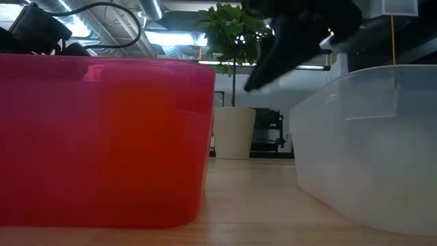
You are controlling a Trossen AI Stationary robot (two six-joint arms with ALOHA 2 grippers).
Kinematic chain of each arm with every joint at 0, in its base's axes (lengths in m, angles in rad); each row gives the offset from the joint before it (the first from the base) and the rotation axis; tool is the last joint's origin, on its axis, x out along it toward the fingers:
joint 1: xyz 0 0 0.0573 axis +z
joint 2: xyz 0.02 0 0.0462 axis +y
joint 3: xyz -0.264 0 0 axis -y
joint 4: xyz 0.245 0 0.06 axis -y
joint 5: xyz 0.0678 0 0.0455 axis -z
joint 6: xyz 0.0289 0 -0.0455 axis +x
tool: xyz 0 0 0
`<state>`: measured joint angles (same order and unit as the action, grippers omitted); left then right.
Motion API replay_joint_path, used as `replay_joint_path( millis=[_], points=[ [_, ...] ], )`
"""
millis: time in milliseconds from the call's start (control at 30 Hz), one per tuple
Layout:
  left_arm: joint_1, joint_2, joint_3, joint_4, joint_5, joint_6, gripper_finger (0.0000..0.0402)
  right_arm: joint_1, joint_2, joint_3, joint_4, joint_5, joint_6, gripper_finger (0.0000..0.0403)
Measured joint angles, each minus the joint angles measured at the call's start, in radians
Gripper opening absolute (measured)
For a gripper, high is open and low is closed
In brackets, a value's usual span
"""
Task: Pick and place medicine bottles into bin by pill shape (circle, oval)
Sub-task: Adjust the transparent bin
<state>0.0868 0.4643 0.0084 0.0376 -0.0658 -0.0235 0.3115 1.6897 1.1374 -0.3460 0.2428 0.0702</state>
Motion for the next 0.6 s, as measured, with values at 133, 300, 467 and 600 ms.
replay_joint_path(
  millis=[133,300,467,600],
  points=[
    [0.0,0.0,0.0,0.0,0.0,0.005,0.0228,0.0,-0.001,0.026,0.012,0.0,-0.025,0.0225],
    [0.0,0.0,0.0,0.0,0.0,-0.003,0.0228,0.0,-0.001,0.033,0.039,0.0,-0.025,0.0225],
    [0.0,0.0,0.0,0.0,0.0,-0.027,0.0228,-0.007,-0.001,0.035,0.058,0.0,-0.115,0.0225],
    [0.0,0.0,0.0,0.0,0.0,-0.026,0.0228,-0.016,0.0,0.085,0.024,0.002,-0.075,0.0225]
  ],
)
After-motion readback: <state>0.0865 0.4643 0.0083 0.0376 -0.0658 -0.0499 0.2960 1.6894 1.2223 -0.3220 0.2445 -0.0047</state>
